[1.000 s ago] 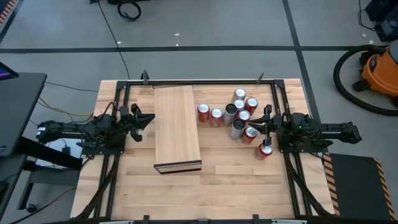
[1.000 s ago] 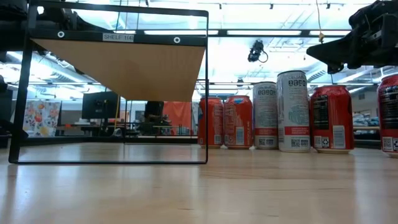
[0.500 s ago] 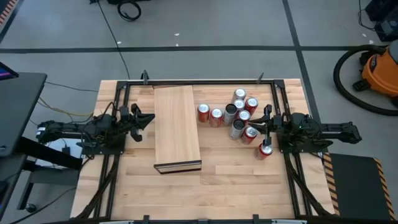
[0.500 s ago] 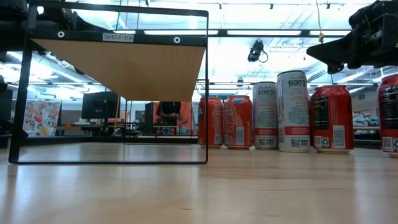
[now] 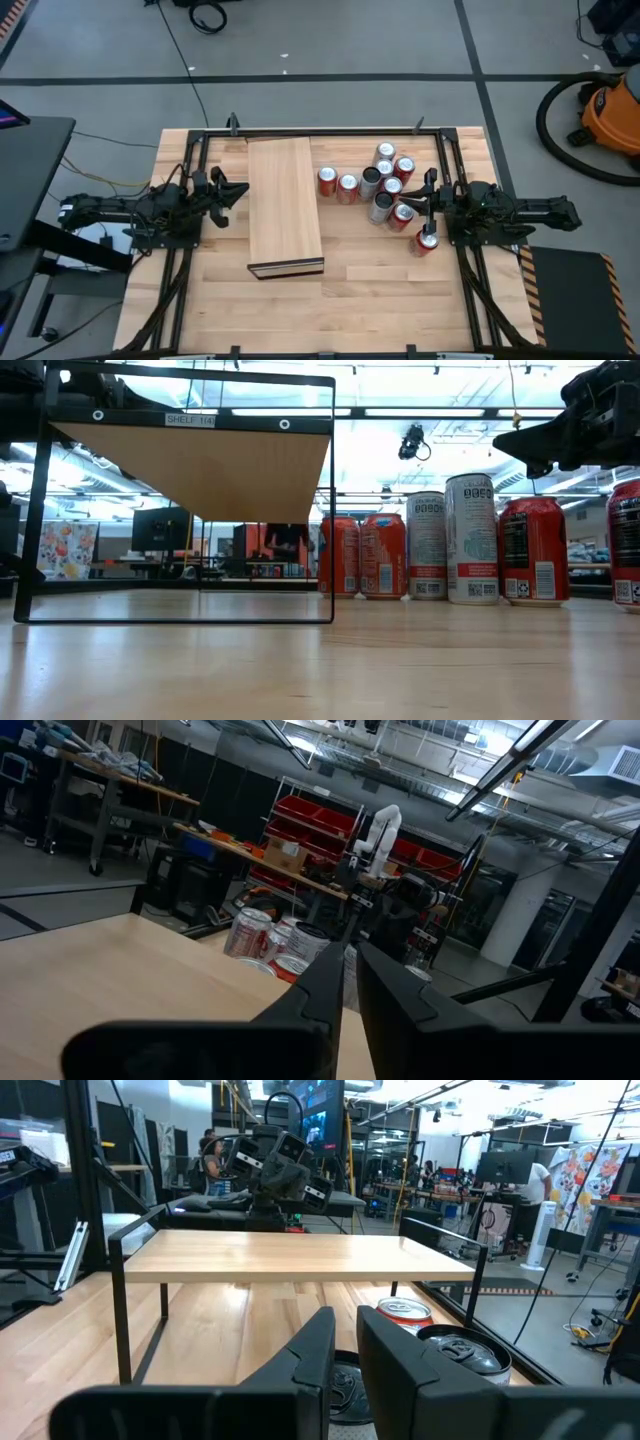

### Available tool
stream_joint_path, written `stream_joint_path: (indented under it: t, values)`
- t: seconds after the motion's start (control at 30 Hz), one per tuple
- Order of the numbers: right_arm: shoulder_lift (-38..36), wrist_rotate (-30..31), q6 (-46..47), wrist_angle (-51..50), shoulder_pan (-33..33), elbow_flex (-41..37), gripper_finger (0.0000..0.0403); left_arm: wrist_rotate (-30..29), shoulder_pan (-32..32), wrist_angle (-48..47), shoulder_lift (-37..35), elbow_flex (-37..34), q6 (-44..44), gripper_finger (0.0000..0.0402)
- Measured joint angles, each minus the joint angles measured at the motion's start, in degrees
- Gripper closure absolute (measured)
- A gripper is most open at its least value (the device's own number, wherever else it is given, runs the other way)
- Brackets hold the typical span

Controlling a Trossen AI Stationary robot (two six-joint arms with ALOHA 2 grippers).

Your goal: Place canned beverage on shelf

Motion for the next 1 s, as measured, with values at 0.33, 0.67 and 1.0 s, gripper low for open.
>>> stream_joint_path:
  t: [0.33, 0.67, 1.0]
  values:
    - [0.02, 0.0, 0.0, 0.0, 0.02, 0.0, 0.0346, 0.01, -0.01, 0.03, 0.0, 0.0, -0.85, 0.0359]
    - [0.01, 0.03, -1.6, 0.02, -0.01, 0.0, 0.0346, -0.97, 0.04, 1.74, 0.0, 0.0, -8.73, 0.0359]
    - [0.02, 0.02, -2.82, 3.17, -0.05, 0.0, 0.0346, -3.29, 0.12, 3.83, -0.01, 0.0, -11.72, 0.0359]
